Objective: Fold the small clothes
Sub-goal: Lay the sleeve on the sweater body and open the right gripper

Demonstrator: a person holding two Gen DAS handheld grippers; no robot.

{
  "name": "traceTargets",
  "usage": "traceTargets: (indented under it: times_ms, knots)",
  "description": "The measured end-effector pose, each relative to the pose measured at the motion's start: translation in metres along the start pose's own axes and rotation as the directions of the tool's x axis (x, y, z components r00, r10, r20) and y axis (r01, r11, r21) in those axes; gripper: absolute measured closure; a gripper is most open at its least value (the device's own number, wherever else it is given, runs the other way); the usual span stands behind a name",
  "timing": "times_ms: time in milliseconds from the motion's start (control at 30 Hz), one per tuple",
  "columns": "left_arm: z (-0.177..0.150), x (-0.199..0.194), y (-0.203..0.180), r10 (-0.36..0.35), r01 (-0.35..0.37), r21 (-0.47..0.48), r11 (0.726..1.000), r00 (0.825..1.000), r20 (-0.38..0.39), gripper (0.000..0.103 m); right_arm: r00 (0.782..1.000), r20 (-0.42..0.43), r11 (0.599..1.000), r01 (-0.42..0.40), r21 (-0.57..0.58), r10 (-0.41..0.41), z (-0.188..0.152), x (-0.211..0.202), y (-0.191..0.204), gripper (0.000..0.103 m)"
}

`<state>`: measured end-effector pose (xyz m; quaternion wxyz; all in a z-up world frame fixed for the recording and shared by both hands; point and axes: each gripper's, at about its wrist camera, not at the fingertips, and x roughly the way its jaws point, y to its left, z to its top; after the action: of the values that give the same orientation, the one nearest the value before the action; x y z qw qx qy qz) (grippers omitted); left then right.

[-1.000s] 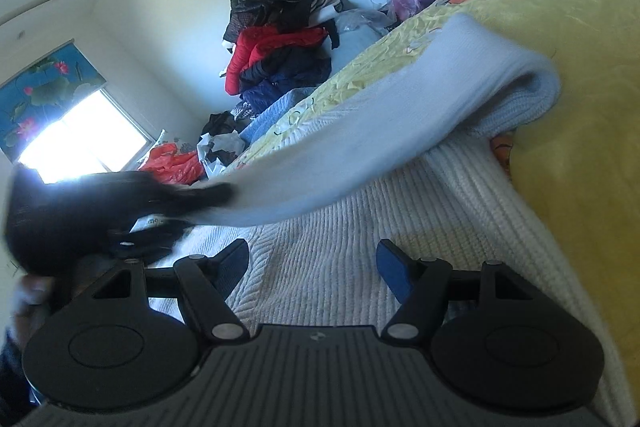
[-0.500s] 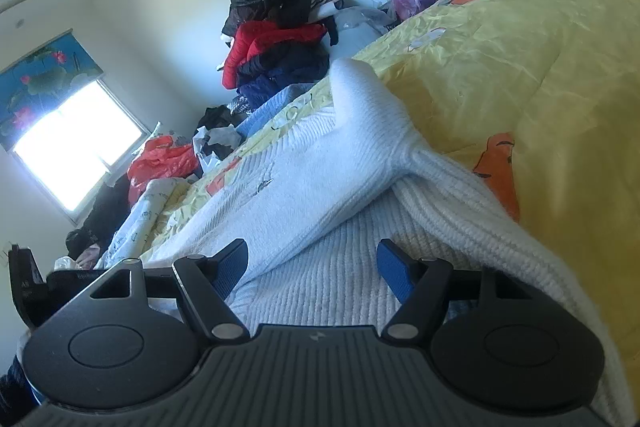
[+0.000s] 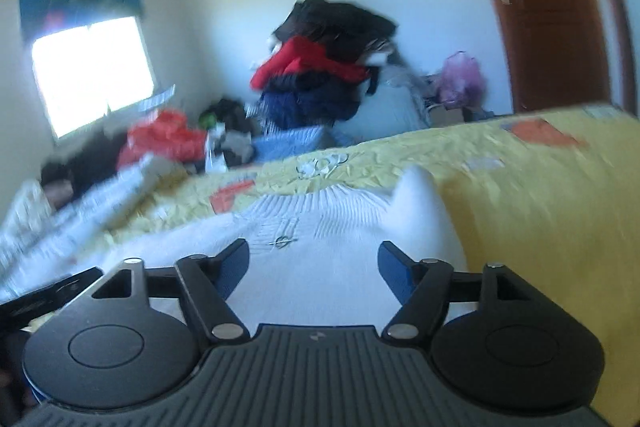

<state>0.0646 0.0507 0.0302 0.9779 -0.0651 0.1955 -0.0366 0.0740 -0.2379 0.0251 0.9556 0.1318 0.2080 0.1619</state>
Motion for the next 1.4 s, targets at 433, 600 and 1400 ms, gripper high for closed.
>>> traceTargets:
  times_ms: [433,600,1400]
  knots:
    - [-0.018,0.061,0.007,-0.165,0.142,-0.13,0.981,0.967,-0.193,0.0,0.968,-0.197,0.988,0.145,-0.055,-0.153,0.008,0.13,-0.07,0.057]
    - [-0.014,0.061,0.013,-0.21,0.178,-0.187,0.966,0.964,-0.165,0.0,0.971,-0.165,0.977,0.189,0.102,-0.17,0.012,0.13,-0.098,0.088]
    - [-0.001,0.005,0.073,-0.061,0.048,-0.225,0.973,0.997,-0.053,0.0,0.954,-0.215,0.961,0.162,-0.226,-0.211,-0.025,0.123,0.0,0.003]
